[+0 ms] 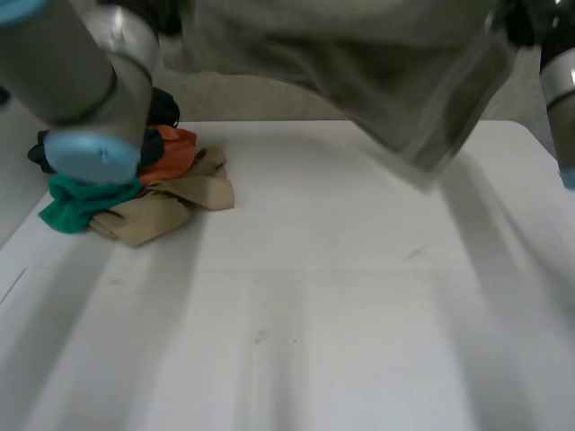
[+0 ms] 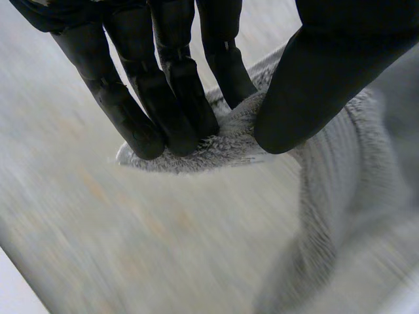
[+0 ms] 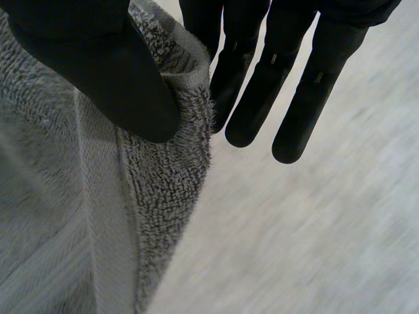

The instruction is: Fold the laundry.

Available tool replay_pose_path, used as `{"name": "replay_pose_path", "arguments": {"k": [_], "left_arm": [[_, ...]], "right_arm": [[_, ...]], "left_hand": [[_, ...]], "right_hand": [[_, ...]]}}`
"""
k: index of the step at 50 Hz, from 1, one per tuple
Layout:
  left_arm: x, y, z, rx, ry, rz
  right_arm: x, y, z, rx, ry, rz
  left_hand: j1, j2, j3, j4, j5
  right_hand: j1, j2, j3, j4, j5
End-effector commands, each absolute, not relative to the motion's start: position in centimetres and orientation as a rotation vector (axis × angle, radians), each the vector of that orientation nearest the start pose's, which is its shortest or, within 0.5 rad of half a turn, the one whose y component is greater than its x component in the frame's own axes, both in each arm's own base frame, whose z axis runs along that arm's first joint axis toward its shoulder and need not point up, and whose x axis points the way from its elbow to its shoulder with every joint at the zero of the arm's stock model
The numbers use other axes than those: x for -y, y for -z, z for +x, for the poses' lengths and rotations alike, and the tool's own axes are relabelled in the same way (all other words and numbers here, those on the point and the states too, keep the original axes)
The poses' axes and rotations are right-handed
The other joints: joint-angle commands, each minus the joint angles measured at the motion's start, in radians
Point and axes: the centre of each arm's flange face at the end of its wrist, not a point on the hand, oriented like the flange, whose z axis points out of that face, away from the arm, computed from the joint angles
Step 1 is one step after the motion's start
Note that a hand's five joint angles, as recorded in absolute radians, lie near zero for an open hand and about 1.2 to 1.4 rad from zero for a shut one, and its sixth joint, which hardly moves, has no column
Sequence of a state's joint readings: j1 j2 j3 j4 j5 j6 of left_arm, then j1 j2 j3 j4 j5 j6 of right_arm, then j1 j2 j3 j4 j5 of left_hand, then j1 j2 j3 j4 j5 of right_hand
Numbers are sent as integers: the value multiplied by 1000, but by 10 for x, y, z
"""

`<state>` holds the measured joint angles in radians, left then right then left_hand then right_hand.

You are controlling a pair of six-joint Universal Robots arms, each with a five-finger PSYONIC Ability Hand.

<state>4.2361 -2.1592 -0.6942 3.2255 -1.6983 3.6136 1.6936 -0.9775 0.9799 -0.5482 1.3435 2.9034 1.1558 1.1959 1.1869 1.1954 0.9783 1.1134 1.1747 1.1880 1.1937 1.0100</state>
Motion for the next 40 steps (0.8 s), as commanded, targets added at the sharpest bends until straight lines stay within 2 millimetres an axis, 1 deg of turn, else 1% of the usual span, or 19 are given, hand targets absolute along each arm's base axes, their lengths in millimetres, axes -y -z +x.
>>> {"name": "replay_pose_path", "arguments": {"k": [1, 4, 5, 6, 7, 8, 11, 13, 15, 16, 17, 18, 21, 24, 25, 28, 32, 35, 40], "left_arm": [[332, -246, -305, -2023, 2145, 827], [321, -209, -305, -2132, 2027, 907], [315, -188, -303, -2188, 1952, 944], [311, -178, -303, -2213, 1917, 966], [309, -172, -302, -2232, 1892, 979], [305, -159, -301, -2264, 1840, 1004], [300, -148, -299, -2294, 1777, 1031], [298, -146, -300, -2300, 1763, 1041], [298, -146, -299, -2305, 1748, 1046], [299, -148, -299, -2304, 1750, 1047], [299, -149, -297, -2304, 1744, 1049], [299, -152, -296, -2307, 1741, 1042], [299, -160, -291, -2311, 1739, 1027], [300, -167, -287, -2310, 1745, 1009], [301, -171, -285, -2308, 1753, 994], [305, -179, -277, -2308, 1774, 958], [312, -186, -270, -2312, 1802, 937], [315, -185, -267, -2323, 1803, 945], [322, -177, -261, -2377, 1771, 982]], "right_arm": [[417, -238, 179, -1903, 2232, -735], [399, -207, 174, -2023, 2053, -789], [386, -189, 172, -2077, 1945, -839], [379, -181, 171, -2095, 1898, -868], [373, -174, 171, -2114, 1854, -897], [362, -160, 169, -2141, 1783, -974], [351, -148, 165, -2179, 1719, -1097], [349, -146, 163, -2196, 1708, -1156], [348, -146, 161, -2229, 1697, -1181], [348, -146, 161, -2245, 1688, -1173], [347, -146, 160, -2265, 1676, -1160], [346, -145, 159, -2298, 1657, -1135], [342, -145, 158, -2366, 1618, -1080], [341, -149, 156, -2420, 1606, -1013], [339, -154, 155, -2448, 1604, -964], [334, -164, 156, -2476, 1606, -874], [323, -167, 162, -2480, 1591, -823], [318, -164, 168, -2468, 1578, -841], [316, -144, 175, -2461, 1556, -887]], "left_hand": [[240, 200, 209, 201, 243], [240, 200, 209, 201, 243], [240, 200, 209, 201, 243], [240, 200, 209, 201, 243], [240, 200, 209, 201, 243], [240, 200, 209, 201, 243], [209, 169, 178, 169, 212], [124, 84, 93, 84, 127], [-26, -66, -57, -65, -23], [-93, -133, -124, -133, -90], [-199, -239, -230, -238, -196], [-342, -382, -373, -382, -339], [-461, -501, -492, -500, -458], [-499, -539, -530, -539, -496], [-508, -548, -539, -547, -505], [-511, -551, -542, -550, -508], [-520, -560, -551, -559, -517], [-555, -595, -586, -594, -552], [-607, -648, -638, -647, -604]], "right_hand": [[283, 222, 208, 203, 212], [283, 222, 208, 203, 212], [283, 222, 208, 203, 212], [283, 222, 208, 203, 212], [283, 222, 208, 203, 212], [283, 222, 208, 203, 212], [283, 222, 208, 203, 212], [283, 222, 208, 203, 212], [283, 222, 208, 203, 212], [224, 163, 150, 144, 153], [102, 40, 27, 21, 31], [-97, -159, -172, -177, -168], [-225, -286, -300, -305, -296], [-343, -404, -417, -423, -414], [-413, -474, -487, -493, -484], [-449, -510, -523, -529, -520], [-478, -539, -552, -558, -549], [-478, -539, -553, -558, -549], [-472, -533, -547, -552, -543]]}}
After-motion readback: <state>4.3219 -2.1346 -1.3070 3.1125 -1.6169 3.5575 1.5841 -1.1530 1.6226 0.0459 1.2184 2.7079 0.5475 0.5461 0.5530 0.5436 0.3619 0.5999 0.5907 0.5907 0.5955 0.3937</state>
